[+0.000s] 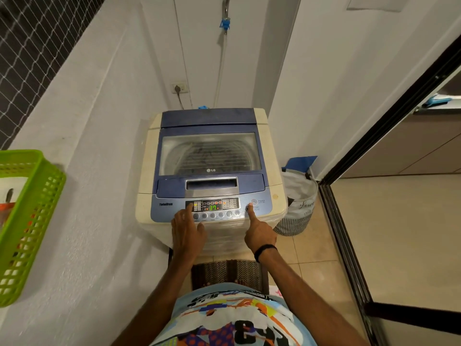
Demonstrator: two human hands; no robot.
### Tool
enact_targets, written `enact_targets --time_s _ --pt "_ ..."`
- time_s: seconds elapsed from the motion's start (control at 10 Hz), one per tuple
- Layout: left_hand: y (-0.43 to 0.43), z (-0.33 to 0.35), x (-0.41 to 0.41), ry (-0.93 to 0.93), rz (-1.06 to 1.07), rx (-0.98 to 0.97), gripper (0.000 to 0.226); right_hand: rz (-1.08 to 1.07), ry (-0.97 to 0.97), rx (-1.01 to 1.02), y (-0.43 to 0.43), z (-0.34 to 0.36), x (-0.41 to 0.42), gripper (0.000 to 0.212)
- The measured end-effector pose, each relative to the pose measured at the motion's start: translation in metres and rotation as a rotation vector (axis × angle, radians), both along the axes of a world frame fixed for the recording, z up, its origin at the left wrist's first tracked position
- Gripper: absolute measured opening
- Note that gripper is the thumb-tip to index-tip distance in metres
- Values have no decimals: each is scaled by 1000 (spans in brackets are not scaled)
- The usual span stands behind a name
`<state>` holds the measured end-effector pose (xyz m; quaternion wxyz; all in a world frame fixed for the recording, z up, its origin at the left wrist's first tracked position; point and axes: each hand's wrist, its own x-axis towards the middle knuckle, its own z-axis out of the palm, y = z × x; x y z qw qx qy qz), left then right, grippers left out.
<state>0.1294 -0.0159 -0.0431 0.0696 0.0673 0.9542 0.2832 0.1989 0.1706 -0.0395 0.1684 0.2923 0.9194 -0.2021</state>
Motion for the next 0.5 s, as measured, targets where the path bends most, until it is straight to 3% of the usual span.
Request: enact_targets --time_s 0.5 --pt "-1 11 -7 92 49 58 59 64 242 -20 -4 1 -13 79"
